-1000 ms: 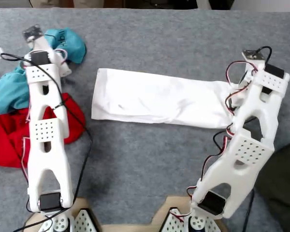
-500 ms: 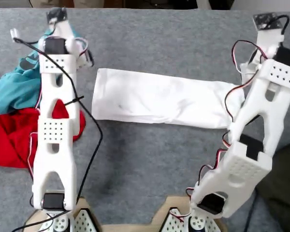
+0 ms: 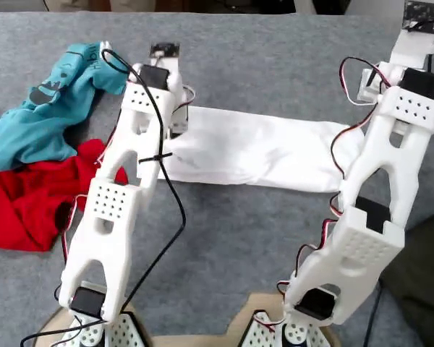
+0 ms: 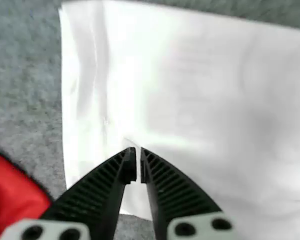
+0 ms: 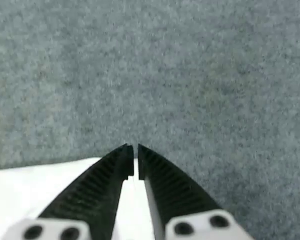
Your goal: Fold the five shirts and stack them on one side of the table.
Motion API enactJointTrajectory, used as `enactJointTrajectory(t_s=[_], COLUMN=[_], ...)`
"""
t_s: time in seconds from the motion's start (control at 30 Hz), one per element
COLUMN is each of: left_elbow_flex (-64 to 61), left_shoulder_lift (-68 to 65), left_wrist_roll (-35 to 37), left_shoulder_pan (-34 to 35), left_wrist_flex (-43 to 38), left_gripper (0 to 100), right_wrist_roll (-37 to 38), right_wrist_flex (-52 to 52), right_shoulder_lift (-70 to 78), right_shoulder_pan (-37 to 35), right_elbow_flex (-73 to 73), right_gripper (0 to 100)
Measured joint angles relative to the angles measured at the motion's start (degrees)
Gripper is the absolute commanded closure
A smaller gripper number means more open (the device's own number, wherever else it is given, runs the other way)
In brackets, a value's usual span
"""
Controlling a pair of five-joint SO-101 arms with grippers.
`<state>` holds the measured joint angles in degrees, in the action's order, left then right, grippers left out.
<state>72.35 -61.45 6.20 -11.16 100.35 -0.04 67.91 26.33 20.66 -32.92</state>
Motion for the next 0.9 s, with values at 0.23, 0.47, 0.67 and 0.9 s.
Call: enactJointTrajectory(t_s=[0.23, 0.47, 0.67, 0.9], left_elbow_flex=[-0.44, -4.22, -10.02, -22.59], left_shoulder_lift=[-1.76, -1.76, -0.18, 9.14], left_wrist_roll=[0.0, 0.0, -0.26, -0.26], left_shoulder_pan=[0.0, 0.0, 0.0, 0.0], left_wrist_flex=[0.0, 0.0, -0.18, -0.09], left_gripper=[98, 98, 98, 98], right_wrist_roll=[0.0, 0.0, 0.0, 0.0], right_wrist_flex=[-0.62, -0.62, -0.62, -0.62], right_shoulder_lift=[0.7, 0.7, 0.7, 0.7], right_shoulder_pan=[0.0, 0.0, 0.0, 0.0], right_elbow_flex=[0.0, 0.0, 0.0, 0.0], right_gripper=[97.0, 97.1, 97.1, 97.1])
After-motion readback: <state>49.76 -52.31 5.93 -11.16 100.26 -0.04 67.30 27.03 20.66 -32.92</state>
